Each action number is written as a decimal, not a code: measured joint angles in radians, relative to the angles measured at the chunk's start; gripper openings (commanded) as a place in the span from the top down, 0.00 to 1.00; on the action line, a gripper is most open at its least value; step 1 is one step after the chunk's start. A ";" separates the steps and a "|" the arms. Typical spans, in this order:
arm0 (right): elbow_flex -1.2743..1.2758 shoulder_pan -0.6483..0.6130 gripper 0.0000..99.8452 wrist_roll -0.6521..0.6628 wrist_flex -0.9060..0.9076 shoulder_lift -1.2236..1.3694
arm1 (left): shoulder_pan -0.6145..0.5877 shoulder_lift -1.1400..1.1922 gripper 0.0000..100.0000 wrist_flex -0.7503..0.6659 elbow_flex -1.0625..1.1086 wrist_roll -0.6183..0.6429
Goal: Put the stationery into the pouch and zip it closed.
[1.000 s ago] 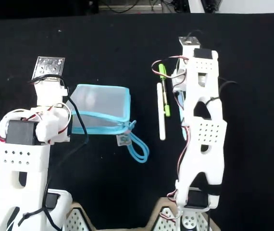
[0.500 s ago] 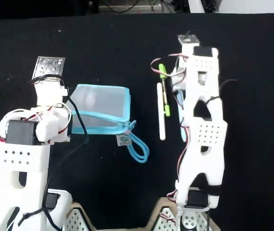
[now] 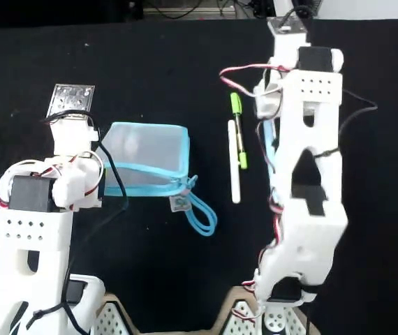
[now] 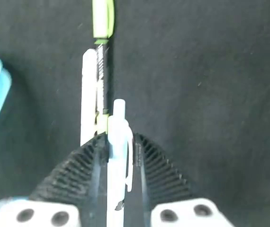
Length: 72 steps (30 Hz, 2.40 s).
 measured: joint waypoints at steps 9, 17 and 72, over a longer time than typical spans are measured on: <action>0.565 -0.120 0.99 0.000 -0.224 -0.528 | 0.000 0.000 0.97 0.000 0.000 0.000; 0.879 -0.235 0.99 -0.002 -0.331 -1.017 | 0.000 0.000 0.97 0.000 0.000 0.000; 2.097 -0.779 0.99 -0.005 -1.602 -2.145 | 0.000 0.003 0.97 0.000 0.006 0.000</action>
